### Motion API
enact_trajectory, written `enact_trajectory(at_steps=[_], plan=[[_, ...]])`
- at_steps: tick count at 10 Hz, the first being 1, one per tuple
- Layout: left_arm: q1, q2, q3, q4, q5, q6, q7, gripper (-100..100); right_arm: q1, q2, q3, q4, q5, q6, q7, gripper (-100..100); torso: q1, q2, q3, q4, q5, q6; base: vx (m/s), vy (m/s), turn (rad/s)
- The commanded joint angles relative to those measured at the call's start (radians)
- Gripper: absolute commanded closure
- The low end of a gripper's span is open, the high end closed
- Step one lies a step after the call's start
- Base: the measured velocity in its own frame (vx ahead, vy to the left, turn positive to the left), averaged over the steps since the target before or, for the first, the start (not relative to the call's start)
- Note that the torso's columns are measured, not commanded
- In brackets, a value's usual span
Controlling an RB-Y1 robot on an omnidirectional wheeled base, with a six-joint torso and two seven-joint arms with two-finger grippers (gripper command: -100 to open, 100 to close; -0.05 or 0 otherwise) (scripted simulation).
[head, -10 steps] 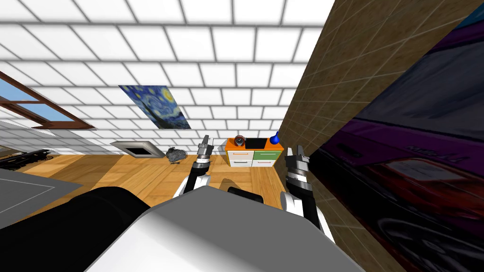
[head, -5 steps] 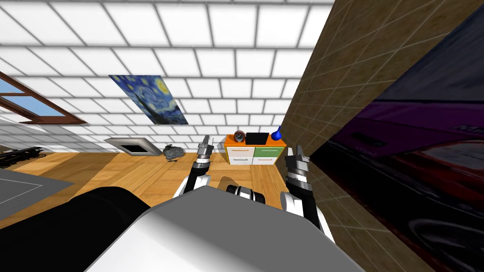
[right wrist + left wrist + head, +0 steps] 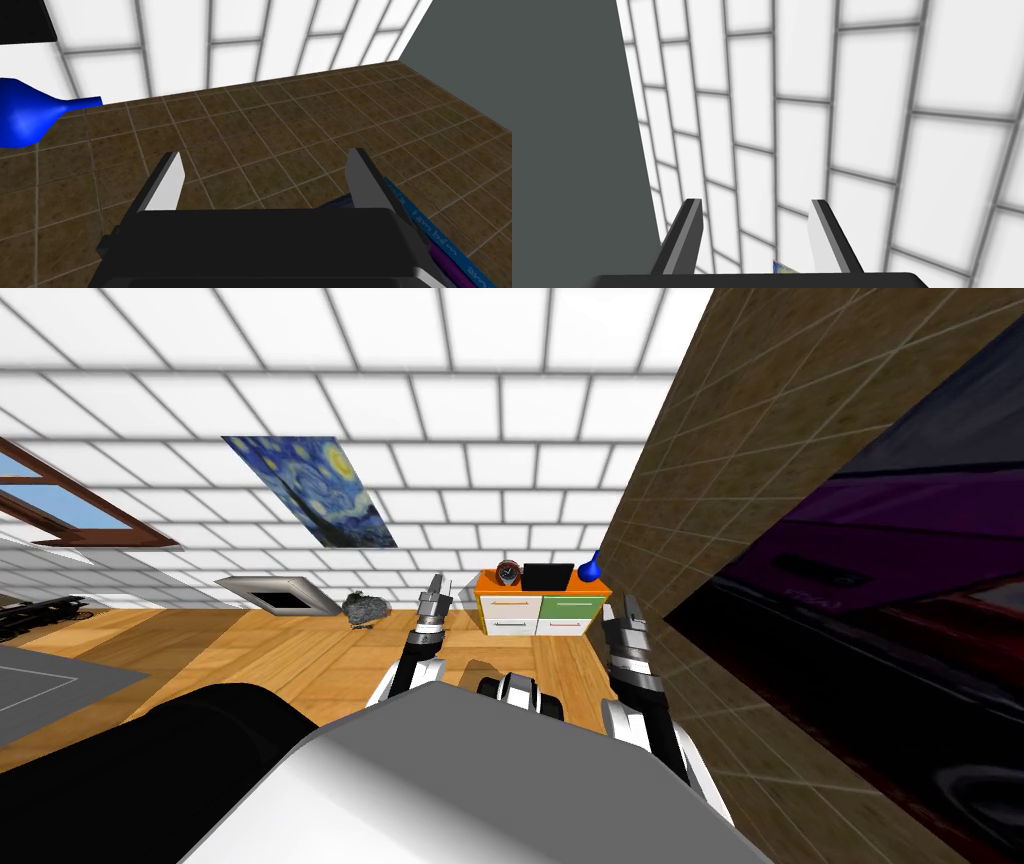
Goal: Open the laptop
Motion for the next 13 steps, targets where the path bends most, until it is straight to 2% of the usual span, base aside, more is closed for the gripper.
enact_trajectory(at_steps=[1,4,5,9,10,11,12,13], plan=[[0.000,0.000,0.000,0.000,0.000,0.000,0.000,0,-0.017,-0.055,-0.018,0.028,0.030,0.011,0.064,-100,0.000,0.001,0.000,0.000,0.000,0.000,0.051,0.091,0.013],[0.000,0.000,0.000,0.000,0.000,0.000,0.000,0,-0.041,-0.089,-0.043,0.065,0.078,0.026,0.151,-100,0.001,0.001,0.000,0.001,0.000,0.000,0.063,0.119,0.018],[0.000,0.000,0.000,0.000,0.000,0.000,0.000,0,-0.041,-0.089,-0.043,0.065,0.078,0.026,0.163,-100,-0.001,0.000,0.000,0.000,0.000,0.000,0.043,0.076,0.005],[0.000,0.000,0.000,0.000,0.000,0.000,0.000,0,-0.068,-0.108,-0.074,0.107,0.137,0.044,0.277,-100,-0.002,0.002,0.001,0.001,0.000,0.000,0.042,0.083,0.015],[0.000,0.000,0.000,0.000,0.000,0.000,0.000,0,-0.068,-0.108,-0.074,0.107,0.137,0.044,0.282,-100,-0.001,0.002,0.001,0.001,0.000,0.000,0.037,0.072,0.004],[0.000,0.000,0.000,0.000,0.000,0.000,0.000,0,-0.078,-0.113,-0.085,0.122,0.158,0.051,0.322,-100,-0.002,0.002,0.001,0.001,0.000,0.000,0.040,0.084,0.016],[0.000,0.000,0.000,0.000,0.000,0.000,0.000,0,-0.078,-0.113,-0.085,0.122,0.158,0.051,0.326,-100,-0.001,0.001,0.000,0.001,0.000,0.000,0.037,0.070,0.008],[0.000,0.000,0.000,0.000,0.000,0.000,0.000,0,-0.088,-0.117,-0.097,0.138,0.180,0.057,0.367,-100,-0.002,0.001,0.001,0.001,0.000,0.000,0.045,0.078,0.015]])
